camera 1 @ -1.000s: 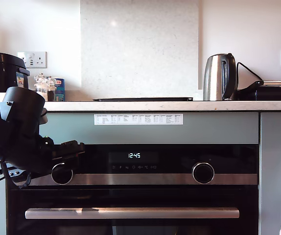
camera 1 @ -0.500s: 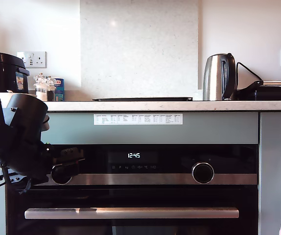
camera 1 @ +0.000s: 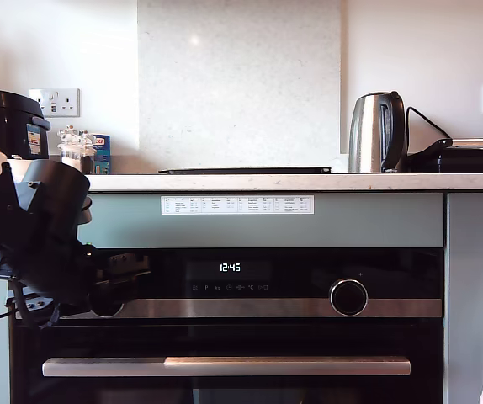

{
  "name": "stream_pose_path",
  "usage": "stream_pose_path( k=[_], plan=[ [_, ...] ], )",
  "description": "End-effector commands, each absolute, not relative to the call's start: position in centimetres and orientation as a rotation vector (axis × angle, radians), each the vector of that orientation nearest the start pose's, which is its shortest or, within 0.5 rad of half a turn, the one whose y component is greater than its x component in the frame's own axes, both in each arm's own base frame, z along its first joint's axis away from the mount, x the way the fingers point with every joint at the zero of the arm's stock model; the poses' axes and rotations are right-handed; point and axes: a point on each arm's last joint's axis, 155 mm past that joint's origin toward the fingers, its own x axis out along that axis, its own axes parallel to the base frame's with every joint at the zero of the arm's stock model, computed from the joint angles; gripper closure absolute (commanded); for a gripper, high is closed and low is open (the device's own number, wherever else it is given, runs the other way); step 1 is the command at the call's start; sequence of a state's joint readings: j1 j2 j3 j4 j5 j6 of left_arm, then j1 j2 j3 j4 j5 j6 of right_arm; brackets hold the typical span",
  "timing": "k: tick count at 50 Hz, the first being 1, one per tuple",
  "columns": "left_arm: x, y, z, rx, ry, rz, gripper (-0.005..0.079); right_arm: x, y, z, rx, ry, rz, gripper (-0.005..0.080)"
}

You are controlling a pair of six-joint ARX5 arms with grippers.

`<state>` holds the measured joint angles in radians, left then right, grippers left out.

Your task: Switch the oven into microwave mode by turning the left rotary switch to the microwave symbol

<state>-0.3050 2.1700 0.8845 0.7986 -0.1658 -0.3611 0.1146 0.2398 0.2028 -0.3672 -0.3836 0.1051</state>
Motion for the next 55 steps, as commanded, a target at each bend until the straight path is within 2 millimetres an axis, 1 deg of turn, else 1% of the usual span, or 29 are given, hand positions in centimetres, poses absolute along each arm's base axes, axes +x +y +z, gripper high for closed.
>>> stream_pose_path(
  k=[1, 10, 16, 18, 23, 25, 44, 55],
  plan=[
    [49.9, -12.4, -2.6, -0.229, 0.515, -0.043, 0.0401, 22.1, 9.6, 12.0, 0.155, 0.437, 0.473, 0.0764],
    [49.9, -12.4, -2.7, -0.226, 0.517, -0.044, 0.0400, 22.1, 9.6, 12.0, 0.155, 0.436, 0.474, 0.0764],
    [49.9, -12.4, -2.7, -0.212, 0.520, -0.047, 0.0385, 22.1, 9.6, 12.0, 0.155, 0.436, 0.474, 0.0764],
    [49.9, -12.4, -2.8, -0.201, 0.522, -0.049, 0.0395, 22.1, 9.6, 12.0, 0.155, 0.436, 0.473, 0.0764],
    [49.9, -12.4, -2.8, -0.151, 0.524, -0.063, 0.0470, 22.1, 9.6, 12.0, 0.155, 0.435, 0.474, 0.0764],
    [49.9, -12.5, -2.8, -0.132, 0.525, -0.068, 0.0479, 22.1, 9.6, 12.0, 0.155, 0.436, 0.473, 0.0764],
    [49.6, -12.4, -4.0, 0.003, 0.589, -0.093, 0.0479, 22.1, 9.6, 12.1, 0.154, 0.429, 0.474, 0.0764],
    [49.3, -12.3, -4.5, 0.113, 0.607, -0.123, 0.0479, 22.1, 9.6, 12.1, 0.154, 0.429, 0.474, 0.0764]
  ],
)
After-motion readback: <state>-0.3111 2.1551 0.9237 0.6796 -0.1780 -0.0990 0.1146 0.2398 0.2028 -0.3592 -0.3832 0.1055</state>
